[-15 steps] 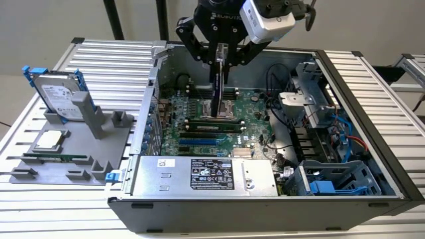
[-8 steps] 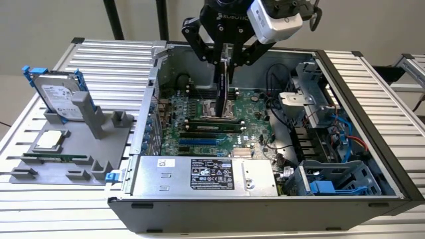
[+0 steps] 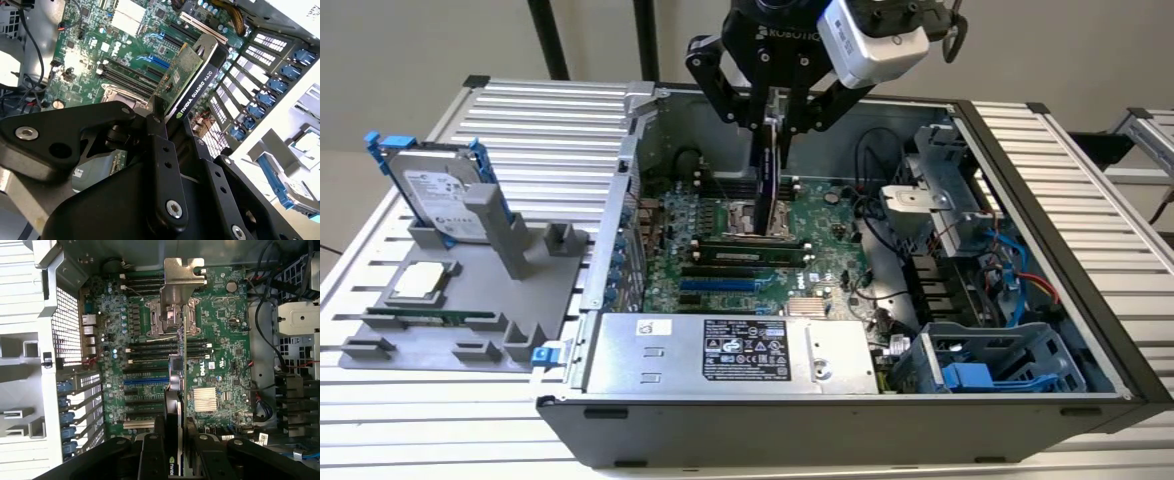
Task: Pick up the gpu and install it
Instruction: 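Pick up the gpu and move the gpu toward the slot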
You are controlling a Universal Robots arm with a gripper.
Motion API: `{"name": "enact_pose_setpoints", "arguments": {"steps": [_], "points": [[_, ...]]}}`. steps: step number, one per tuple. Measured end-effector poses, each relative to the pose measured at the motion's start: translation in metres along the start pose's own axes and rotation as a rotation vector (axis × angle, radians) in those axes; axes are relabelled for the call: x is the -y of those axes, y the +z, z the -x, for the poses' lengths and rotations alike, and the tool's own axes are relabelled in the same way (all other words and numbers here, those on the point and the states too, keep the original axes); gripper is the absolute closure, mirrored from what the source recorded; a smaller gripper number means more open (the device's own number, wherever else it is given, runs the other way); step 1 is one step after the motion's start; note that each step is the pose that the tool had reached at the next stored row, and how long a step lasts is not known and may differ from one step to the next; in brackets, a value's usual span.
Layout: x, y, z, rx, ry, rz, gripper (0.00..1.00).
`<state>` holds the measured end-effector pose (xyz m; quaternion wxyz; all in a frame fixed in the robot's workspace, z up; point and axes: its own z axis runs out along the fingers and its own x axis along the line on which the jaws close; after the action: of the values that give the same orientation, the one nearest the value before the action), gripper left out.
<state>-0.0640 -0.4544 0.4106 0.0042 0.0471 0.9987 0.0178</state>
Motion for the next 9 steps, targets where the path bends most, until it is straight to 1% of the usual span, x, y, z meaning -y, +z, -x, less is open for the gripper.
{"name": "enact_pose_setpoints", "arguments": {"steps": [9], "points": [[0.0, 0.0, 0.0001, 0.0, 0.0, 0.0, 1.0]]}}
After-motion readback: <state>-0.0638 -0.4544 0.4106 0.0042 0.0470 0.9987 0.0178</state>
